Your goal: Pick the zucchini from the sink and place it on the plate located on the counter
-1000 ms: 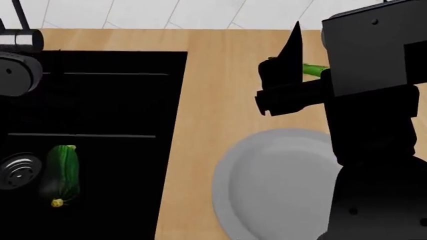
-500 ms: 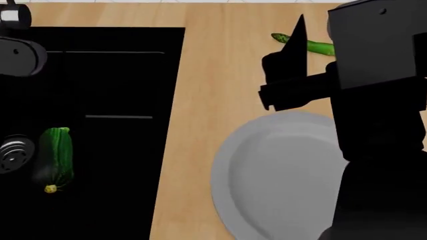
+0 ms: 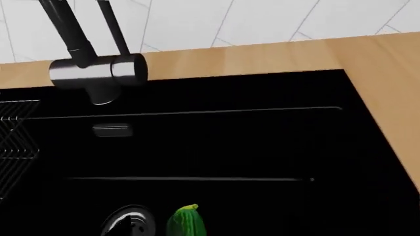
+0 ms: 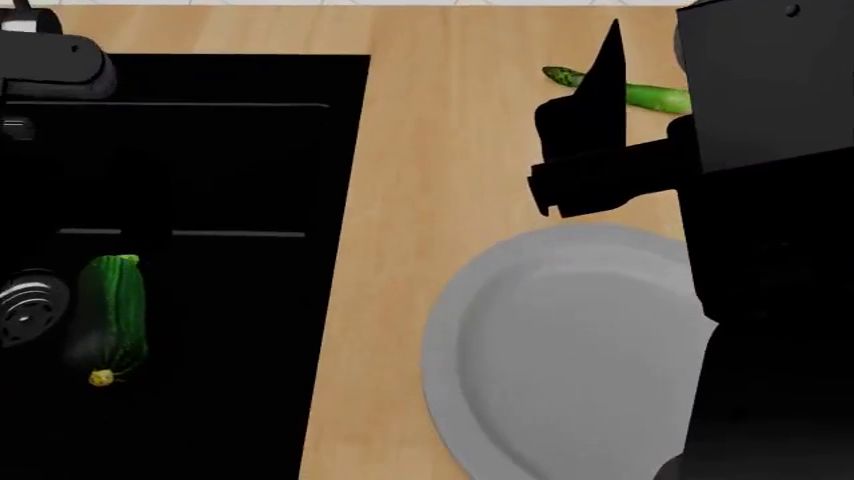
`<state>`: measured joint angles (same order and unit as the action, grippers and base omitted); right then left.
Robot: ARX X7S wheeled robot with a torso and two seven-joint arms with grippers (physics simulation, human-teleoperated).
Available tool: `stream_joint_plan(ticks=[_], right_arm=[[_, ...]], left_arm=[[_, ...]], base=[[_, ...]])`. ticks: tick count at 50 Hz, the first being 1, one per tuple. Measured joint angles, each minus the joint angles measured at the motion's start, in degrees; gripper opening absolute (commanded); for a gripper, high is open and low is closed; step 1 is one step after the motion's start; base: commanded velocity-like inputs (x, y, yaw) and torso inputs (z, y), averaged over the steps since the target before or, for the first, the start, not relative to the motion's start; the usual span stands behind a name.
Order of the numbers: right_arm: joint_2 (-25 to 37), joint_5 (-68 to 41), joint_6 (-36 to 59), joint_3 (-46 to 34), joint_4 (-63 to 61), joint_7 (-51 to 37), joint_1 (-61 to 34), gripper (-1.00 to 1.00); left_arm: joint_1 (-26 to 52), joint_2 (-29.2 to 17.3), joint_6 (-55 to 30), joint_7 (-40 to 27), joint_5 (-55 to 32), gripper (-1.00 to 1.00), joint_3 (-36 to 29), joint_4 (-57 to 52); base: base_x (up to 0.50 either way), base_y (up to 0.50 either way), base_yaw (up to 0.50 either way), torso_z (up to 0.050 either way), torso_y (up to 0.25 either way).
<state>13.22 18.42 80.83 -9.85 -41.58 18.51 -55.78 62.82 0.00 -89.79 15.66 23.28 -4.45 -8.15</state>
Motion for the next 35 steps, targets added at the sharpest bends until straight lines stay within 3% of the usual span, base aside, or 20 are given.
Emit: stream_joint_plan(ticks=[12, 35], right_arm=[[0.4, 0.2, 1.2, -0.4, -0.9, 0.3, -0.8, 1.00], [0.4, 0.2, 0.3, -1.1, 0.5, -0.2, -0.9, 1.00]], left_arm=[[4.3, -0.4, 6.8, -9.3, -9.8, 1.00, 8.6, 19.3], [15.6, -4.9, 34.8, -19.4, -17.0, 1.00, 16.6, 67.7]], base=[[0.00, 0.00, 0.00, 0.000, 0.000], [0.00, 0.00, 0.00, 0.000, 0.000]])
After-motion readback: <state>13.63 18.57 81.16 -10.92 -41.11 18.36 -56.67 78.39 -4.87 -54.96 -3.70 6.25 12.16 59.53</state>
